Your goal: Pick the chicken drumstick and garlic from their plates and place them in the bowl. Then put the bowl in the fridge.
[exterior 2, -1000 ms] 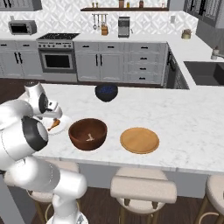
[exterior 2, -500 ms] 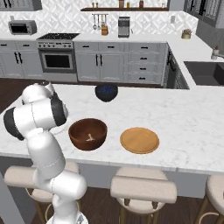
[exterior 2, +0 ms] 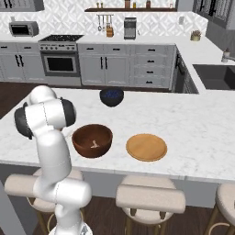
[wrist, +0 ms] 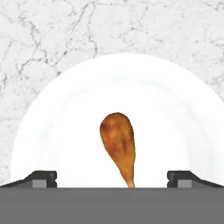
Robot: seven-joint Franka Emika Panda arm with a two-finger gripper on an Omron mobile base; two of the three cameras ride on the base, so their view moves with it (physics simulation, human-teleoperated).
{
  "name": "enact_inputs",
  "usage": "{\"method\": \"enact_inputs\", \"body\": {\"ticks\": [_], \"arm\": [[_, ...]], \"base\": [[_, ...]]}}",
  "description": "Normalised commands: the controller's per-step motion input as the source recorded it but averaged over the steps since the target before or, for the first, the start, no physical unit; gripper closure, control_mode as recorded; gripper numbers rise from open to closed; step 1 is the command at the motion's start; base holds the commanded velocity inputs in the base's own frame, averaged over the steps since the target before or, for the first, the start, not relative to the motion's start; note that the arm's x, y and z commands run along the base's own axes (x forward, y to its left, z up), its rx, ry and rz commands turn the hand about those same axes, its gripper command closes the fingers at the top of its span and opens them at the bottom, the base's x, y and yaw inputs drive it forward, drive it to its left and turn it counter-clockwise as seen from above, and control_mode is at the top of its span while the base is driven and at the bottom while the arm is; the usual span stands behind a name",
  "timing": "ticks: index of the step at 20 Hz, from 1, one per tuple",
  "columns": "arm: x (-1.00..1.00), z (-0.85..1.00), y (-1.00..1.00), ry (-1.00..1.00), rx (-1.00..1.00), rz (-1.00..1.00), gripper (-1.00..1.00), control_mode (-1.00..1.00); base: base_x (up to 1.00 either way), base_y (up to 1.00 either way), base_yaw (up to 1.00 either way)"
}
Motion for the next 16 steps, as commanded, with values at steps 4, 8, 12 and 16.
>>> {"method": "enact_inputs", "body": {"ticks": [4, 8, 12, 16], "arm": [[0.0, -0.14, -0.01, 0.09, 0.01, -0.04, -1.0, -1.0], [0.01, -0.18, -0.1, 0.04, 0.0, 0.0, -1.0, -1.0], [0.0, -0.17, -0.18, 0.0, 0.0, 0.0, -1.0, -1.0], [0.06, -0.23, -0.16, 0.0, 0.0, 0.0, -1.0, -1.0]], "base": [[0.0, 0.0, 0.0], [0.0, 0.0, 0.0], [0.0, 0.0, 0.0], [0.0, 0.0, 0.0]]}}
